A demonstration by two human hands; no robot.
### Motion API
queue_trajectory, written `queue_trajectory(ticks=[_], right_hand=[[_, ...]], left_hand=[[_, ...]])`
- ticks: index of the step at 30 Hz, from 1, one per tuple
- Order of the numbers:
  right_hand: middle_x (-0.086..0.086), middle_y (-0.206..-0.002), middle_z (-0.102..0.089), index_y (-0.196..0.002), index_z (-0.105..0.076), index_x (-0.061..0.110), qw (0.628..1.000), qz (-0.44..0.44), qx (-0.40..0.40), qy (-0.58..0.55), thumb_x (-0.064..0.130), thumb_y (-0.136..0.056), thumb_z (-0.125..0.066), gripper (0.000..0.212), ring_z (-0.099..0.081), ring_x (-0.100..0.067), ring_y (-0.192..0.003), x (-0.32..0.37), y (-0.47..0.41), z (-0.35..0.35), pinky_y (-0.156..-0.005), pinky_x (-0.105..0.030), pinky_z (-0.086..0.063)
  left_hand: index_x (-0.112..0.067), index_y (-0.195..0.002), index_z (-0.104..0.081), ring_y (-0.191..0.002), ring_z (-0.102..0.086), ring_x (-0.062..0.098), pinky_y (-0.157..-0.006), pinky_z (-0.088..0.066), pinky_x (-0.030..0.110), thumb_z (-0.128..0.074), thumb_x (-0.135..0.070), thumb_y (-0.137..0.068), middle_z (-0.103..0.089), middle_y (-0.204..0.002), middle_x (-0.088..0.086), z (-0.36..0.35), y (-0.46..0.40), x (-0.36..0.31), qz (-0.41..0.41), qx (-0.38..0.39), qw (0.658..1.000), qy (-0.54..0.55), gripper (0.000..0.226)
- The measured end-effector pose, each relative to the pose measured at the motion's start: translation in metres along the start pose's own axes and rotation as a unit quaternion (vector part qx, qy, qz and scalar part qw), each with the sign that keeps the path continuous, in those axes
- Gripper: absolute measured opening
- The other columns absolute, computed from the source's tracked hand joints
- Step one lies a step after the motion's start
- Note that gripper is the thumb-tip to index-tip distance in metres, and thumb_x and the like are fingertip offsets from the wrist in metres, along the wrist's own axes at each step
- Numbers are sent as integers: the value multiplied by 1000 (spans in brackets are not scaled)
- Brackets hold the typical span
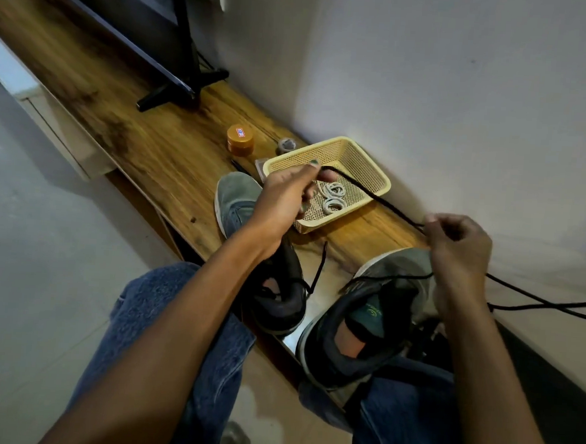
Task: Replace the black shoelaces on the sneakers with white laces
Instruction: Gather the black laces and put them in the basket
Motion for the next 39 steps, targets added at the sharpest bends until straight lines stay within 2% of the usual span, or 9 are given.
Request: queue_trajectory(ticks=[5, 8, 10, 15, 19, 28, 33, 36, 39], right_hand=[[5, -132, -53, -124, -54, 37, 960, 126, 217, 123, 20, -89, -64, 40, -45, -15, -125, 16, 29, -46, -103, -38, -42], [2, -113, -65, -121, -60, 19, 937, 159, 296, 100, 13, -92, -62, 30, -59, -5, -102, 24, 45, -64, -87, -21, -48], [-3, -86, -67, -110, -64, 7, 940, 139, 302, 79, 13, -95, -57, 18, -63, -3, -75, 23, 45, -64, -69, -16, -50], [0, -60, -48, -91, -69, 11, 967, 90, 235, 35, 26, -98, -51, 24, -45, -5, -55, 16, 26, -39, -55, -19, -37], [-1, -64, -47, -83, -67, 17, 981, 39, 185, 42, 30, -96, -54, 23, -41, -15, -63, 6, 15, -24, -61, -29, -36], [-7, -86, -68, -89, -68, 19, 998, 15, -31, 47, 24, -94, -60, 11, -56, -19, -76, -15, -8, 7, -78, -37, -47], [-4, -101, -69, -100, -70, 16, 994, 66, -54, 75, 19, -96, -55, 16, -63, -21, -98, -4, -4, 9, -94, -44, -50], [-4, -105, -68, -105, -71, 15, 973, 161, 28, 164, 8, -95, -52, 22, -60, -21, -103, 15, 6, -8, -93, -39, -46], [-4, -106, -67, -110, -69, 13, 933, 241, 160, 213, -7, -91, -51, 34, -60, -21, -99, 23, 22, -35, -85, -27, -47]], left_hand=[[-11, -93, -73, -54, -33, 4, -49, -22, 19, -49, -23, -100, -52, -69, 0, -28, 9, 4, -35, 115, 986, -120, 28], [9, -99, -67, -47, -47, -6, -48, -31, 6, -46, -12, -100, -59, -56, -15, -37, 16, 1, -27, 124, 986, -106, 30], [-5, -91, -70, -48, -47, -5, -47, -33, 9, -47, -19, -101, -54, -55, -16, -29, 14, -5, -32, 71, 993, -89, 29], [-22, -79, -64, -47, -41, 1, -47, -32, 17, -45, -27, -101, -48, -56, -13, 36, 1, -6, -20, -245, 969, 30, 30], [-20, -68, -54, -52, -45, 6, -53, -36, 21, -39, -23, -101, -50, -62, -8, 60, 6, -4, -12, -374, 924, 85, 35], [-14, -101, -59, -77, -54, 12, -67, -41, 23, -37, -22, -101, -61, -101, 6, 73, 11, 10, 40, -450, 875, 174, 24], [-29, -122, -40, -131, -33, 21, -114, -18, 41, -48, -35, -95, -36, -141, 3, 65, 19, 0, 14, -476, 879, -27, 28], [-24, -137, -39, -130, -34, 13, -113, -8, 38, -56, -27, -82, -44, -139, -3, 24, 26, -23, -220, -363, 870, -251, 57], [-18, -141, -40, -122, -44, 9, -116, -19, 51, -52, -17, -78, -51, -128, -11, -33, 19, -9, -276, -33, 903, -327, 64]])
Point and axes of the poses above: each hand's wrist, its own y-axis away from the middle knuckle, its own z-axis out of the back of the hand, x = y × z, the point moved 6 cm from there along -y, towards the middle knuckle
